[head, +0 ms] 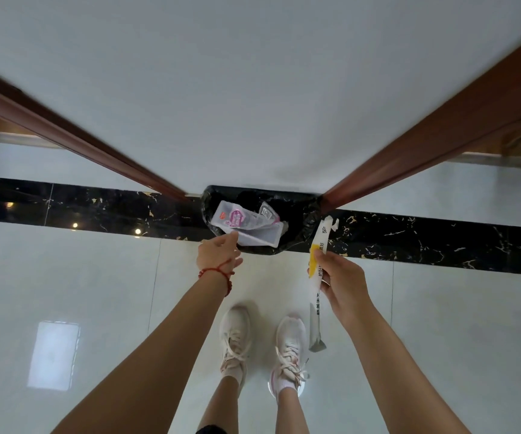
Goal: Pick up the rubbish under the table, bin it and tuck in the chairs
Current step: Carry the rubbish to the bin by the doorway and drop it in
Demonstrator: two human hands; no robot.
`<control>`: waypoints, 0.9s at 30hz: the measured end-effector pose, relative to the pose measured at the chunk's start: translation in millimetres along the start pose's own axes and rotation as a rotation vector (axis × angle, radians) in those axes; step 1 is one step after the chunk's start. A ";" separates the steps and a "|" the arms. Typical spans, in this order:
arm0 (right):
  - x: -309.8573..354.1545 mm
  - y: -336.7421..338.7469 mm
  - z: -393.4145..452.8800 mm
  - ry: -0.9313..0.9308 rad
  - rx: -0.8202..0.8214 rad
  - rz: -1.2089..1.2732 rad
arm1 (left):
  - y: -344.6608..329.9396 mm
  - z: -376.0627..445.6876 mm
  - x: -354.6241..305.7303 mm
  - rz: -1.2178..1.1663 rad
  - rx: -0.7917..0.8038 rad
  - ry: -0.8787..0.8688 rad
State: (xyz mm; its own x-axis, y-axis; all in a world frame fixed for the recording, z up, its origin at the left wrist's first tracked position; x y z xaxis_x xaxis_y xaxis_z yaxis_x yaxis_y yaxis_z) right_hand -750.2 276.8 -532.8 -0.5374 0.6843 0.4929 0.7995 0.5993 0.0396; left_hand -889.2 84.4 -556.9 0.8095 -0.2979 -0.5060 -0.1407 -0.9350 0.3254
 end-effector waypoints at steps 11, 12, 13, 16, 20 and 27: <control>-26.1 -19.5 20.0 -0.132 -0.173 0.165 | 26.7 -20.3 -23.9 0.776 0.052 -0.625; -29.0 -23.1 22.8 -0.149 -0.191 0.179 | 31.2 -18.5 -22.6 0.803 0.049 -0.630; -31.1 -27.6 26.1 -0.161 -0.204 0.194 | 35.8 -17.1 -21.8 0.818 0.043 -0.634; -33.1 -44.3 38.0 -0.179 -0.231 0.243 | 46.4 -12.7 -20.0 0.826 0.037 -0.626; -28.2 -73.3 57.5 -0.189 -0.210 0.379 | 56.1 -7.1 -21.3 0.823 0.022 -0.652; -40.1 -77.0 62.3 -0.259 -0.196 0.254 | 62.8 -0.4 -27.9 0.832 0.007 -0.700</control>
State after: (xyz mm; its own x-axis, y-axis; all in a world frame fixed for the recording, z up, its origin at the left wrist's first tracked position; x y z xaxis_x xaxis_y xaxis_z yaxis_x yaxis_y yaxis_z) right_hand -806.9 229.1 -609.8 -0.3458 0.8972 0.2747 0.9381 0.3243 0.1218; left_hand -920.4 34.1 -522.1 -0.0454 -0.8801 -0.4726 -0.4994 -0.3897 0.7737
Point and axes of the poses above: each hand's wrist, its own z-axis towards the middle knuckle, its own y-axis out of the back of the hand, x = y × z, the point moved 9 cm from there along z, towards the middle knuckle, and after that the axes turned 3 degrees about -x, right-handed, at the moved point
